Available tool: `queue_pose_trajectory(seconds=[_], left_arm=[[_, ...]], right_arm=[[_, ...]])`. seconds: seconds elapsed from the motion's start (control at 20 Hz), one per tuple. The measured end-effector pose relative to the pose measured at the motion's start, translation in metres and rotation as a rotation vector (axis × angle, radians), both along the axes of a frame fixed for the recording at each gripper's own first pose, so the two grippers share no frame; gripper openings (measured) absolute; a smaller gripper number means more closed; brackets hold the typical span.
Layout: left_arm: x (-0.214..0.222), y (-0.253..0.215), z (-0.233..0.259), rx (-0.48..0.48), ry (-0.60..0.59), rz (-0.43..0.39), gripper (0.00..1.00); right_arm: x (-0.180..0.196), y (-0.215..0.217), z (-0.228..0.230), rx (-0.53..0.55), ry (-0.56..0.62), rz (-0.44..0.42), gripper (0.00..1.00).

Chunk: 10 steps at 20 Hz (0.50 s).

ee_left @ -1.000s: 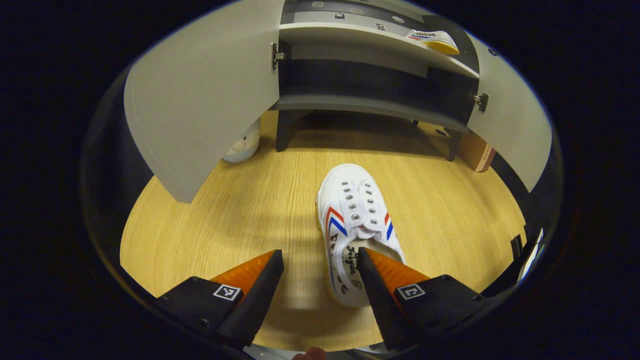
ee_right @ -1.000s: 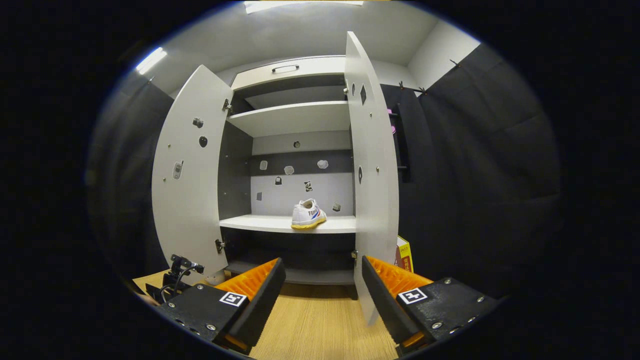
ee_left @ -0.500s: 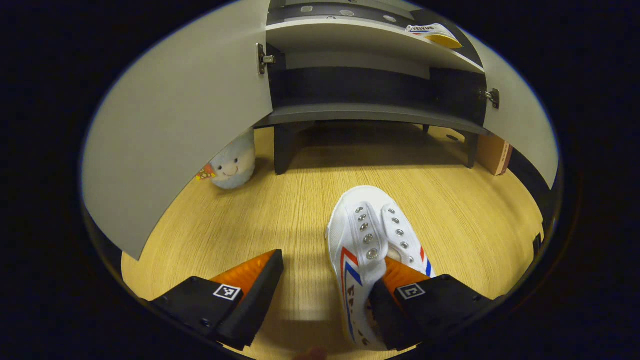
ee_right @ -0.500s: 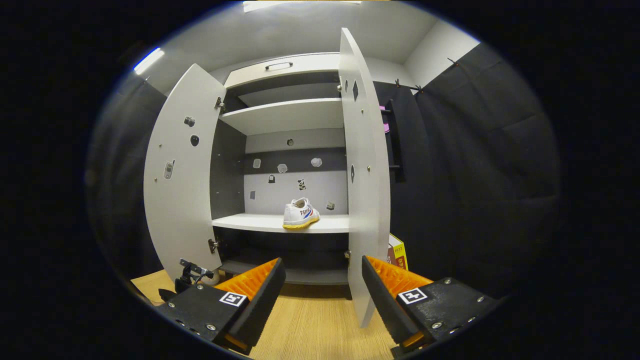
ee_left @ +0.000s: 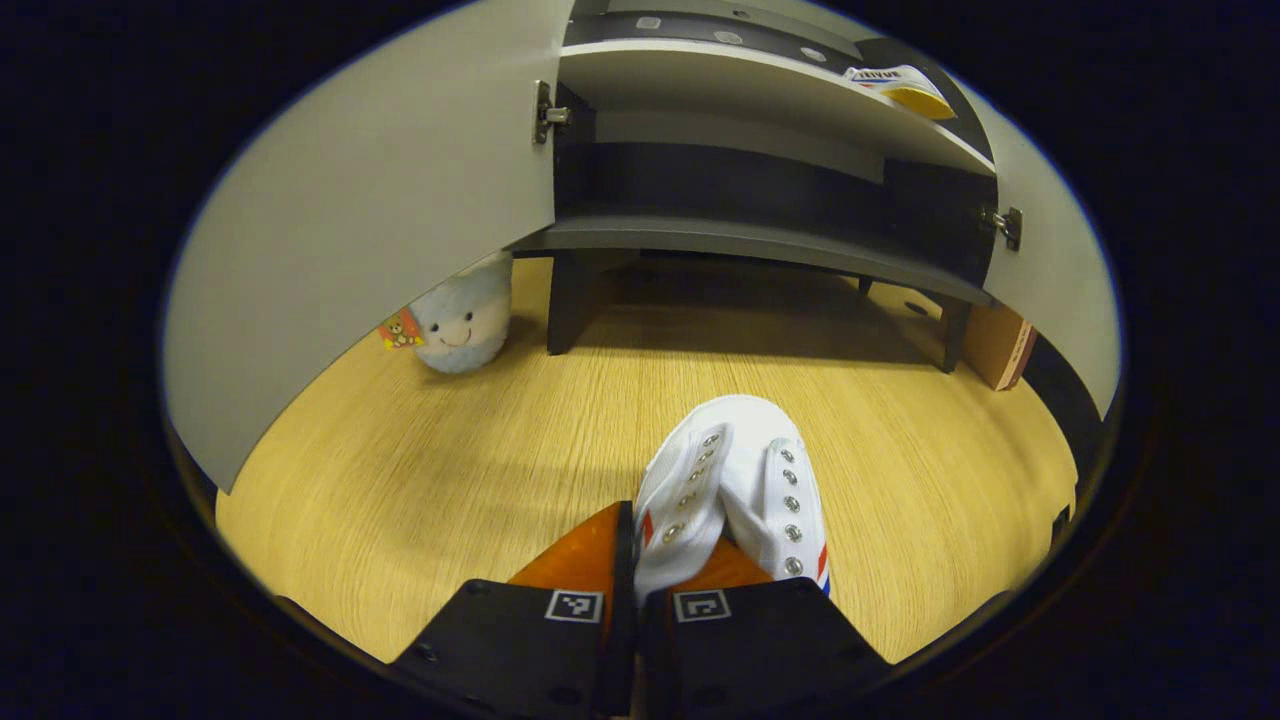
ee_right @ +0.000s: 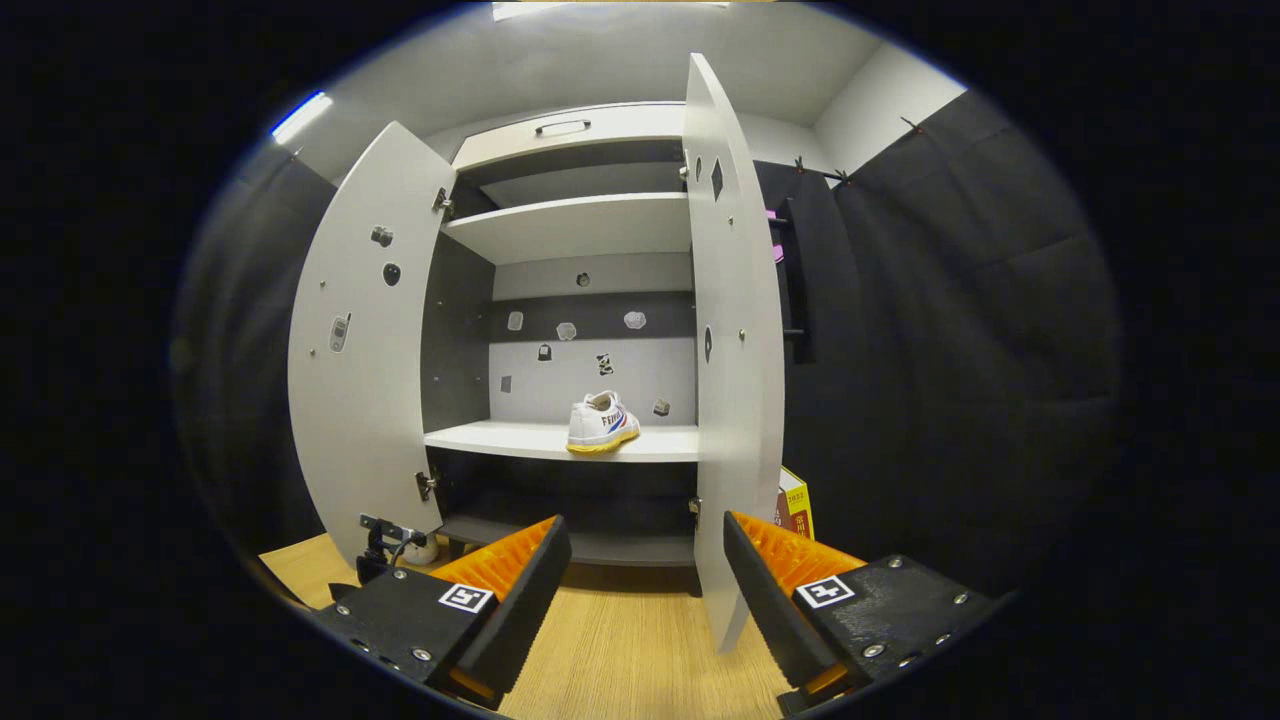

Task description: Grab one shoe with the right hand and put it into the shoe cabinet, grab the other shoe with the left hand and put it into the shoe cabinet; then close the right door with the right hand and the left door with the left hand.

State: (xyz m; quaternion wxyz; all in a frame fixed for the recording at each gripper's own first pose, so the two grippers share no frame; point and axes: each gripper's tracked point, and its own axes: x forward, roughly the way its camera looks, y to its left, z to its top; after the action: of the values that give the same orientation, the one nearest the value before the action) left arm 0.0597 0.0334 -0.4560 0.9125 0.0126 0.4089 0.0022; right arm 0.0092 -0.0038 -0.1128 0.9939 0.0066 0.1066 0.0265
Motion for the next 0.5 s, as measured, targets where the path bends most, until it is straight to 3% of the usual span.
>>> queue_pose_trajectory(seconds=[0.15, 0.25, 0.4, 0.5], left_arm=[[0.0, -0.008, 0.049, -0.032, -0.058, 0.029, 0.1], [0.008, -0.014, 0.111, -0.02, -0.173, 0.02, 0.1], [0.025, -0.029, 0.21, -0.099, -0.294, 0.045, 0.1], [0.046, -0.025, 0.276, -0.099, -0.403, 0.07, 0.1]], right_arm=[[-0.002, 0.002, 0.001, 0.003, 0.0, 0.009, 0.94], [-0.003, 0.002, 0.002, 0.001, -0.007, 0.007, 0.94], [-0.004, 0.004, 0.005, 0.015, -0.023, 0.016, 0.94], [-0.004, 0.005, 0.008, 0.027, -0.033, 0.021, 0.94]])
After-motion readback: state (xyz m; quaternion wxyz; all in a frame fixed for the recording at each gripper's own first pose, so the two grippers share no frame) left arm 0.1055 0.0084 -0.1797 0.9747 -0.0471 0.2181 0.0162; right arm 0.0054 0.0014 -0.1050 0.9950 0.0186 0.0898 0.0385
